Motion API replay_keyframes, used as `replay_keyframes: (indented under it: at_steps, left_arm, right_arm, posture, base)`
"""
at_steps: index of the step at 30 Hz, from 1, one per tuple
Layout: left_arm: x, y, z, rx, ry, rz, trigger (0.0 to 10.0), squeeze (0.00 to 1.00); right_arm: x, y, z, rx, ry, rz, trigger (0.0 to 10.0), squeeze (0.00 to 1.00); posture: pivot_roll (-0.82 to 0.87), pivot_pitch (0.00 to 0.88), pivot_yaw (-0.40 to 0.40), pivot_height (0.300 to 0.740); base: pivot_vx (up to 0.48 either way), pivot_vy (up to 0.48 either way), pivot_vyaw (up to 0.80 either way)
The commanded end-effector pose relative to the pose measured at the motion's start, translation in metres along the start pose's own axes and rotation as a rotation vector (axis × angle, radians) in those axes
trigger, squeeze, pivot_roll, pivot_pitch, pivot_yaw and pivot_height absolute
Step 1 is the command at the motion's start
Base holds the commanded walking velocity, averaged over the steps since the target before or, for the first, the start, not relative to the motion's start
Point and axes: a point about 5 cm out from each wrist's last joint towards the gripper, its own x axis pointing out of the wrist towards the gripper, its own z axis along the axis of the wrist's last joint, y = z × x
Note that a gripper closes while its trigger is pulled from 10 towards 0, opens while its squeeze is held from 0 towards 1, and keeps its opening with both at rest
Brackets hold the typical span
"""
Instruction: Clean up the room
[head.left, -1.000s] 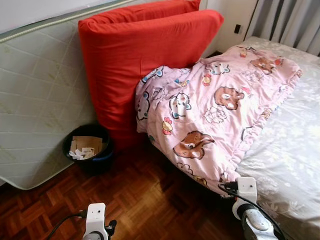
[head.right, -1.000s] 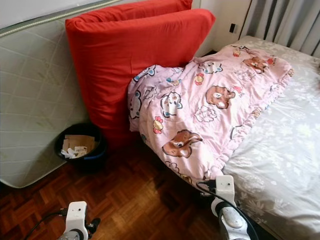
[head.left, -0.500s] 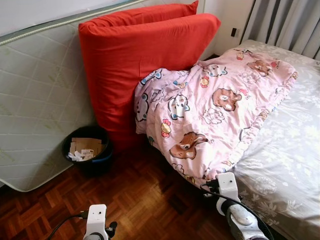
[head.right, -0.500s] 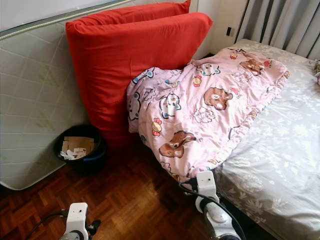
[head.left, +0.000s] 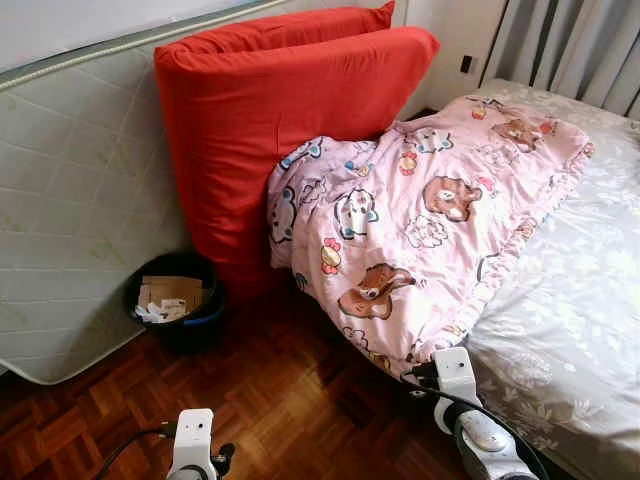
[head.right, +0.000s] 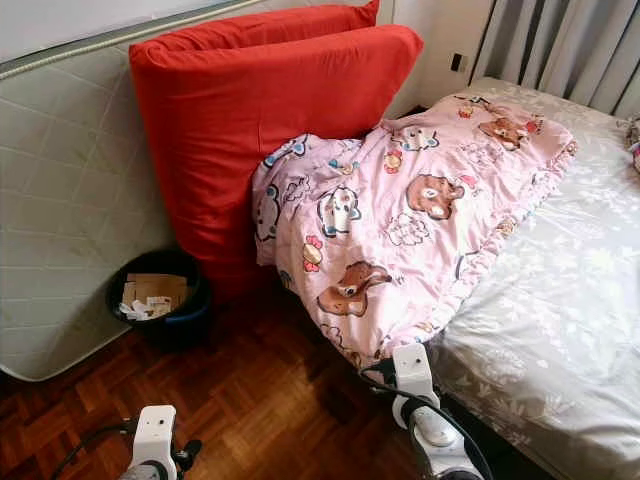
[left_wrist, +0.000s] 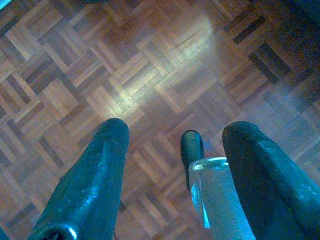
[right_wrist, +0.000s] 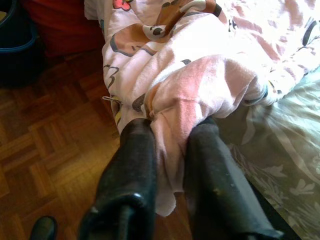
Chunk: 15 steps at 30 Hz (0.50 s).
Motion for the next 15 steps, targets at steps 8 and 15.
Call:
replay_keyframes:
  at_steps: [8,15]
  left_arm:
    - [-0.0008,0.0012,-0.0039,-0.008,0.016,0.007,10.0,0.0]
    - [-0.0004,0.0004,-0.0023,-0.011,0.011,0.007,10.0,0.0]
  right_arm:
    - [-0.0022,0.0015,-0.0077,0.011,0.033,-0.003,10.0,0.89]
    - [-0.0008,0.0088,-0.0076,0.004,0.036,0.005,10.0,0.88]
  posture:
    - [0.04,0.064,0.016,0.74]
    - [0.04,0.067,0.015,0.74]
  base:
    - [0.0,0.0,0.0]
    - [0.0,0.0,0.0]
